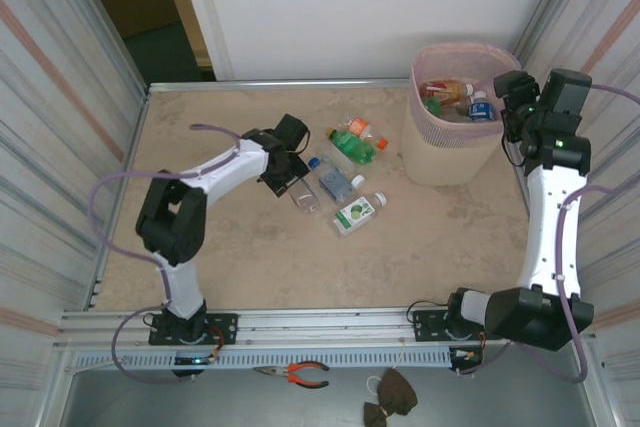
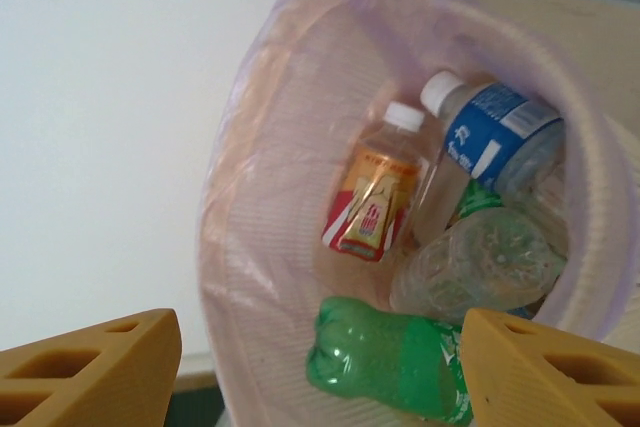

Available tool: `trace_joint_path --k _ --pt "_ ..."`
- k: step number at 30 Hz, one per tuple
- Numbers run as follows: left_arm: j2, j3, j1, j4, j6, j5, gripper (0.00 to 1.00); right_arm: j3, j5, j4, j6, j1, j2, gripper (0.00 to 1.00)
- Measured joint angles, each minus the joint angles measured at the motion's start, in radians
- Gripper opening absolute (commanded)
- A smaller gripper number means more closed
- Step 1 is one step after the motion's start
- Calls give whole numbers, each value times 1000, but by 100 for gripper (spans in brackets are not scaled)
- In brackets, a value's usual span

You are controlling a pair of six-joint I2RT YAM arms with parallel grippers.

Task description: Put the plastic bottles in the bin

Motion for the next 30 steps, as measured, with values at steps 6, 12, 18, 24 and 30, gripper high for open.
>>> trace_joint_path --k 6,12,18,24,30 --pt "-251 -126 0 195 148 -37 47 -97 -196 193 -134 0 -76 75" --pt "-460 -244 0 444 371 24 49 -111 -443 359 -251 16 -105 77" --pt "-583 -267 2 642 567 212 49 -118 -591 420 -412 129 -145 81" --pt "-629 -266 2 809 670 453 48 -126 -673 432 -565 265 -208 83" --pt "-629 -194 -26 866 743 642 47 -126 -754 434 -657 410 -254 84"
